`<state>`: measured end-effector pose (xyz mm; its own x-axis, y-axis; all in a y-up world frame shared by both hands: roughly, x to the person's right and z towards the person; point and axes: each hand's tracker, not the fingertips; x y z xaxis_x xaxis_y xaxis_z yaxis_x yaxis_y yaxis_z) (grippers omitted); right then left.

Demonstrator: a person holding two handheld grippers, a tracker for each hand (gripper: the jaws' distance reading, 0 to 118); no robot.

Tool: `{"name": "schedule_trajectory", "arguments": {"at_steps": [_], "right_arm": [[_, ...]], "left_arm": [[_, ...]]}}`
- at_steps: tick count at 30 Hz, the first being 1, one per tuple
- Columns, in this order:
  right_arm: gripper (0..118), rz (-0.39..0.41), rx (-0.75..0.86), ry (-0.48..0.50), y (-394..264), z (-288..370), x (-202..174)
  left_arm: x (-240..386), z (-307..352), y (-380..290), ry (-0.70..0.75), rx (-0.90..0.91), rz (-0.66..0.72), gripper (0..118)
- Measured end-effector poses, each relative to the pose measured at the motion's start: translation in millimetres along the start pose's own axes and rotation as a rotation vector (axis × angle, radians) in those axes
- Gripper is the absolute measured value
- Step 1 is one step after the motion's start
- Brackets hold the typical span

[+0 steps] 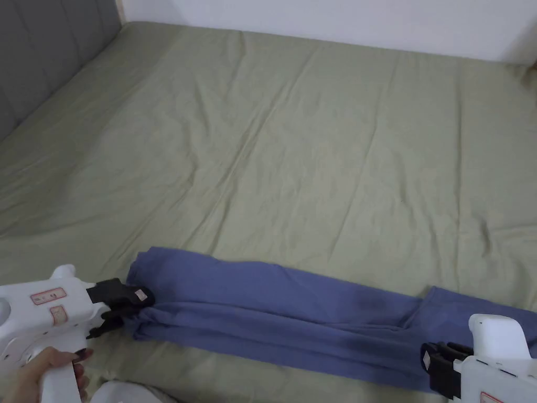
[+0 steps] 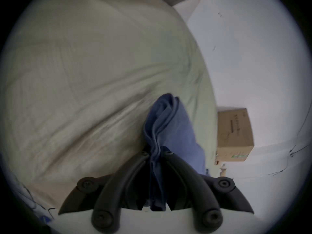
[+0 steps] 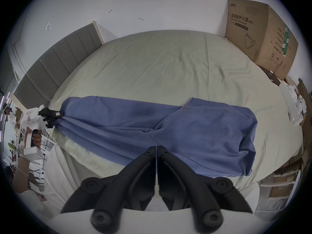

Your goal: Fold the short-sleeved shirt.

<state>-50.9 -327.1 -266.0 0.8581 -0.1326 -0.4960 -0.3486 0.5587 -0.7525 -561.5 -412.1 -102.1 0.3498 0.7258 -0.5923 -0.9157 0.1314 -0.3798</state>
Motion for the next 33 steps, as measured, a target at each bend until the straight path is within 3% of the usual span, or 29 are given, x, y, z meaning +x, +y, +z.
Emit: {"name": "schedule_trajectory", "arguments": {"at_steps": [8,14,21,24,25,26,27,28,29,33], "right_arm": [[2,-0.032,0.042,-0.011,4,7,9],[2,-0.070,0.065,-0.008,-1,15,22],[2,-0.186,0.084,-0.031,-15,24,58],[2,-0.227,0.081,-0.049,-23,29,73],[2,-0.241,0.083,-0.055,-26,30,78],[2,-0.253,0.082,-0.059,-29,32,83],[2,-0.271,0.077,-0.066,-31,33,87],[2,-0.293,0.072,-0.071,-34,33,92],[2,-0.309,0.068,-0.069,-36,34,96],[2,-0.345,0.068,-0.077,-43,39,107]], "left_arm": [[42,36,7,-0.051,0.049,-0.079,10],[169,44,-32,-0.062,0.049,-0.459,10],[268,-45,-122,-0.155,-0.166,-0.861,10],[288,-92,-172,-0.084,-0.256,-0.953,10],[289,-107,-186,-0.071,-0.265,-0.988,16],[286,-122,-195,-0.063,-0.281,-1.038,31],[282,-142,-201,-0.039,-0.310,-1.060,58],[279,-156,-207,0.041,-0.348,-1.038,98],[277,-166,-210,0.081,-0.389,-1.036,109],[272,-152,-192,0.027,-0.367,-0.899,101]]}}
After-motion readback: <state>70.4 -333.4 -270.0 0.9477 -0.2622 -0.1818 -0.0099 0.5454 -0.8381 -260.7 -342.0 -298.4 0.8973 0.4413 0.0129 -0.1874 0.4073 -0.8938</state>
